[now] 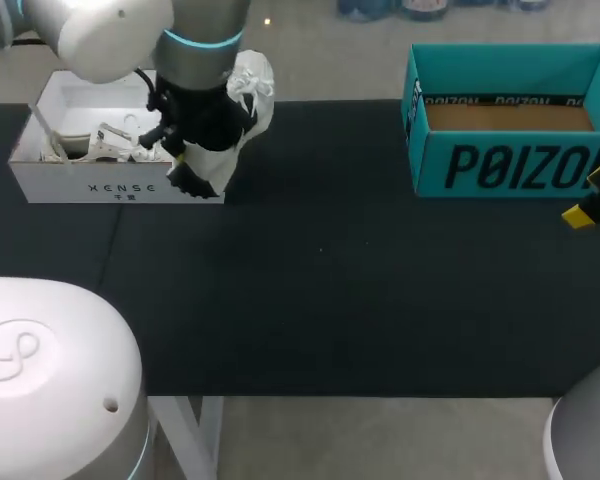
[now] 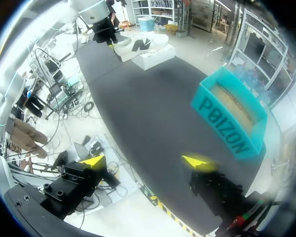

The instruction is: Take the shoe out of the shoebox, open the shoe tongue, remove and reinsert the insole, then place the shoe into the shoebox

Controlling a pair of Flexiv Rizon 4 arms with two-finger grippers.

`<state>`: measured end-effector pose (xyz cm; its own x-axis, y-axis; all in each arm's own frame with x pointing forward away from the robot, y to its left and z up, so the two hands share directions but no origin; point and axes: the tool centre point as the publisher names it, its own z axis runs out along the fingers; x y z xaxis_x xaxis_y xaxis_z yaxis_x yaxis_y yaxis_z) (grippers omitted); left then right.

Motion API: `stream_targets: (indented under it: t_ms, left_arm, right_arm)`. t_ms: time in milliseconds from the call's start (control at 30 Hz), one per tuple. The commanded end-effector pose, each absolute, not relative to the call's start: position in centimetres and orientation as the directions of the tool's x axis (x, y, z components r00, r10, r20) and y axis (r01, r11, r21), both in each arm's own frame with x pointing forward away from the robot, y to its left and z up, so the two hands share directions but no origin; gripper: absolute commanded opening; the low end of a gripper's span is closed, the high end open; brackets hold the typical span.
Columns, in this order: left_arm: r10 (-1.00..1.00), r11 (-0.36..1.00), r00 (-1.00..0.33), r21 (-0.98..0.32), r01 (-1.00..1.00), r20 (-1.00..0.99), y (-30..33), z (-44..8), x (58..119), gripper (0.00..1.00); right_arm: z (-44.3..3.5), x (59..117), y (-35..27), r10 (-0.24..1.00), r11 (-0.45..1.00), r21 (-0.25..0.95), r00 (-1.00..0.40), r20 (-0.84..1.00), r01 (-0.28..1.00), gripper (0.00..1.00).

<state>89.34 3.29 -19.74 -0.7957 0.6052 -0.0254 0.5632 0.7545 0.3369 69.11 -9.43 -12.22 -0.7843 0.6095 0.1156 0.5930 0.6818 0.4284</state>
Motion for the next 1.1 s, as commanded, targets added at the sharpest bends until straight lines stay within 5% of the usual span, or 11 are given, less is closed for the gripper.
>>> stream_targets:
  t_ms: [33, 467, 1100]
  left_arm:
    - [0.682, 0.725, -0.721, 0.248, 0.643, -0.125, 9.9, -17.3, 93.3, 0.0]
    - [0.916, 0.397, -0.394, 0.302, 0.867, -0.072, 15.2, -16.0, 96.4, 0.0]
    - [0.901, 0.418, -0.432, 0.349, 0.839, -0.04, 17.0, -15.7, 97.7, 0.0]
  right_arm:
    - [-12.2, 69.4, -9.3, 0.609, 0.683, 0.424, -0.784, 0.118, 0.595, 1.0]
    - [-12.2, 69.4, -9.3, 0.609, 0.683, 0.424, -0.784, 0.118, 0.595, 1.0]
    - [-12.2, 69.4, -9.3, 0.609, 0.683, 0.424, -0.784, 0.118, 0.595, 1.0]
